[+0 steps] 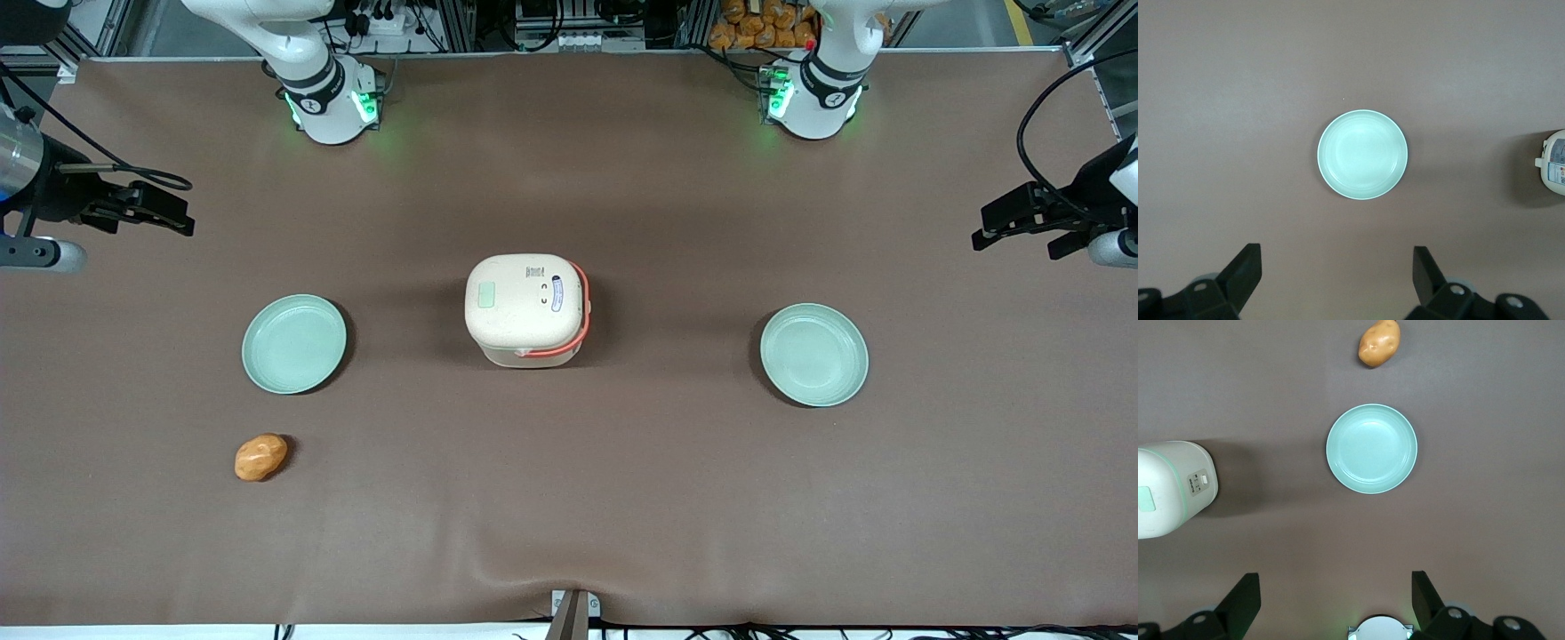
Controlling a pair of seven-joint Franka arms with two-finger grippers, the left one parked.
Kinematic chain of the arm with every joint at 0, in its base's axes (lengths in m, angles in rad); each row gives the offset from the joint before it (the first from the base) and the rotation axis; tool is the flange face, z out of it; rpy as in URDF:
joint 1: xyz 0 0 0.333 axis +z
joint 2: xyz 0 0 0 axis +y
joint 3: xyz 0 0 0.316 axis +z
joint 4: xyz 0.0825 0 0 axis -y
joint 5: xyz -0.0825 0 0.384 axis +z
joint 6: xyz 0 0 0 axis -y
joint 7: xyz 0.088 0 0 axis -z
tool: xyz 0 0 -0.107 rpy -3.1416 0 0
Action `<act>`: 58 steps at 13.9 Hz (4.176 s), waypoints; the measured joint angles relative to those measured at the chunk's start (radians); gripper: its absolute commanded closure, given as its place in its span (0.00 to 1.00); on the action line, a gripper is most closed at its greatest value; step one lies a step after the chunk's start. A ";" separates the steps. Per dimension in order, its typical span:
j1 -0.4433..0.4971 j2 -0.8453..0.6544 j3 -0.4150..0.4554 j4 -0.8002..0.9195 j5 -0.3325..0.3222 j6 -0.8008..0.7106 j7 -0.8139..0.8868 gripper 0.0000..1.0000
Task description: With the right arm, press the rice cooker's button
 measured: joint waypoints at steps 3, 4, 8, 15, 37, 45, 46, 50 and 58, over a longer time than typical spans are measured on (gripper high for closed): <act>0.000 0.000 -0.020 0.000 0.000 0.000 0.003 0.00; 0.000 0.000 -0.026 0.000 0.000 0.000 0.003 0.00; 0.000 0.000 -0.033 0.000 0.000 0.000 0.003 0.00; 0.000 0.000 -0.043 0.008 -0.007 0.005 0.003 0.00; 0.135 0.012 -0.054 -0.003 0.153 0.016 -0.036 0.75; 0.395 0.169 -0.051 -0.053 0.195 0.219 0.119 1.00; 0.423 0.191 -0.051 -0.060 0.195 0.247 0.138 1.00; 0.494 0.266 -0.051 -0.099 0.195 0.367 0.159 1.00; 0.513 0.333 -0.054 -0.120 0.196 0.456 0.175 1.00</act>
